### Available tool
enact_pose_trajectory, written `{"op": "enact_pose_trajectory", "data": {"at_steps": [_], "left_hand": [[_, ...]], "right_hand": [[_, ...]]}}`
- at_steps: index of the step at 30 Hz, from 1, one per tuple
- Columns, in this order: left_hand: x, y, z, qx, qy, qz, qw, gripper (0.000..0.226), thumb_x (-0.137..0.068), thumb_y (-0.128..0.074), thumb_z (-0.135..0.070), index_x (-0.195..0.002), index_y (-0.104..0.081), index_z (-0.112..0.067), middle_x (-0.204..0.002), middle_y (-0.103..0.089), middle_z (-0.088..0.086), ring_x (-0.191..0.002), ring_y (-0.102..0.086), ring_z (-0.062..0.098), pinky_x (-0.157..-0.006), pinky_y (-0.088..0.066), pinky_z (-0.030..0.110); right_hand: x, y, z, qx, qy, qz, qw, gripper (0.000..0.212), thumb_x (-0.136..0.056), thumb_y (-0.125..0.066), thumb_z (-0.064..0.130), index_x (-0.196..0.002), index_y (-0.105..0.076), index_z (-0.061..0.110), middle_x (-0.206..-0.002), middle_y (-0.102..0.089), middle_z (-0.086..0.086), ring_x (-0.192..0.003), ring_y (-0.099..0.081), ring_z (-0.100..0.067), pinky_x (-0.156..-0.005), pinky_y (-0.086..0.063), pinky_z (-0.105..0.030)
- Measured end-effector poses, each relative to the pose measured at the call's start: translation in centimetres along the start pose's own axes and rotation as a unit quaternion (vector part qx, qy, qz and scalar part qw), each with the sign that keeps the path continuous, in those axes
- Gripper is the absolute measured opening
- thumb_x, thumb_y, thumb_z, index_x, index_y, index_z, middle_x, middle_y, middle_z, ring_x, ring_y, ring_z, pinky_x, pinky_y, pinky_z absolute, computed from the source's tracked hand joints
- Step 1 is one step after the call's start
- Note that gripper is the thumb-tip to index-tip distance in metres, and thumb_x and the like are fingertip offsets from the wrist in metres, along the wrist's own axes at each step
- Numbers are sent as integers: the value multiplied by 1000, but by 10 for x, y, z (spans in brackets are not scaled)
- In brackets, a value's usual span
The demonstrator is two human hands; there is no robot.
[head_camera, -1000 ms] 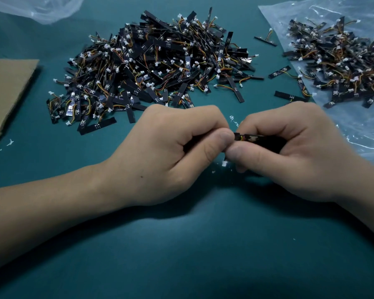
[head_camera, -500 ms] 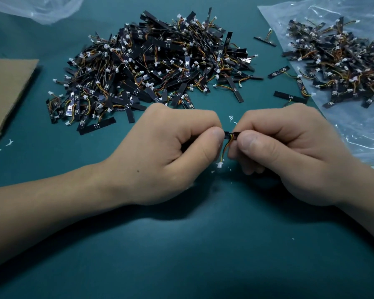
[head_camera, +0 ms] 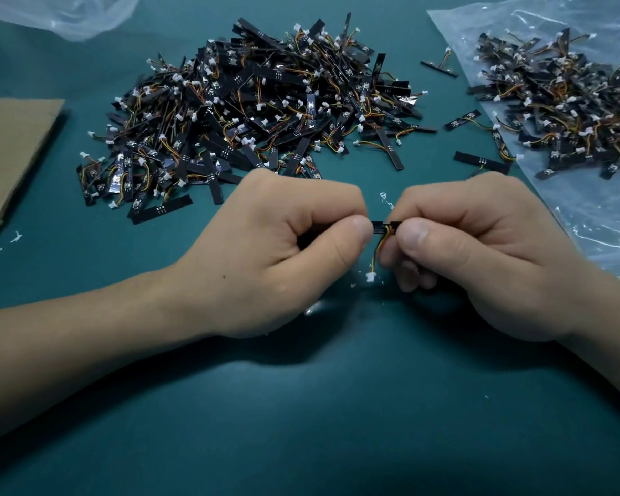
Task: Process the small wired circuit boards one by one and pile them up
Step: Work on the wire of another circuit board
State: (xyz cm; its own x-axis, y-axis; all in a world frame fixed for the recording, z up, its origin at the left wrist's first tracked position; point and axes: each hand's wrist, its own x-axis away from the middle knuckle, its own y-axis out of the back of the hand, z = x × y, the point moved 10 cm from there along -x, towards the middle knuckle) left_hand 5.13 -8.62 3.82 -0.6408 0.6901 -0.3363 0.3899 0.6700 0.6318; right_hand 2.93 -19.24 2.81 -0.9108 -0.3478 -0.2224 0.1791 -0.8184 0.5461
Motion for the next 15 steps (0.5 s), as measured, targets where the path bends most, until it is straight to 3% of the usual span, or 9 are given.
{"op": "enact_pose_trajectory", "data": {"at_steps": [5, 10, 15], "left_hand": [[0, -1, 0, 9, 0, 12, 1000, 34, -99, -51, -20, -68, -57, -6, -55, -41, -2, -53, -38, 7, -54, -30, 15], [-1, -2, -1, -10, 1, -1, 1000, 39, -99, -52, -16, -61, -42, -17, -53, -32, -4, -51, -31, 6, -52, -25, 14], [-1, -2, 2, 4, 5, 15, 1000, 42, -98, -47, -22, -62, -51, 0, -52, -36, 1, -52, -35, 13, -52, -29, 20]], "right_hand": [[0, 1, 1, 2, 2, -1, 1000, 30, -97, -45, 27, -76, -66, 21, -60, -62, 7, -54, -60, -19, -53, -46, -29], [0, 0, 2, 21, 6, 2, 1000, 30, -98, -45, 29, -75, -64, 22, -59, -62, 7, -55, -61, -18, -54, -45, -28], [0, -1, 1, 26, 4, 6, 1000, 30, -97, -45, 27, -75, -64, 22, -59, -62, 9, -55, -61, -16, -55, -44, -24]]}}
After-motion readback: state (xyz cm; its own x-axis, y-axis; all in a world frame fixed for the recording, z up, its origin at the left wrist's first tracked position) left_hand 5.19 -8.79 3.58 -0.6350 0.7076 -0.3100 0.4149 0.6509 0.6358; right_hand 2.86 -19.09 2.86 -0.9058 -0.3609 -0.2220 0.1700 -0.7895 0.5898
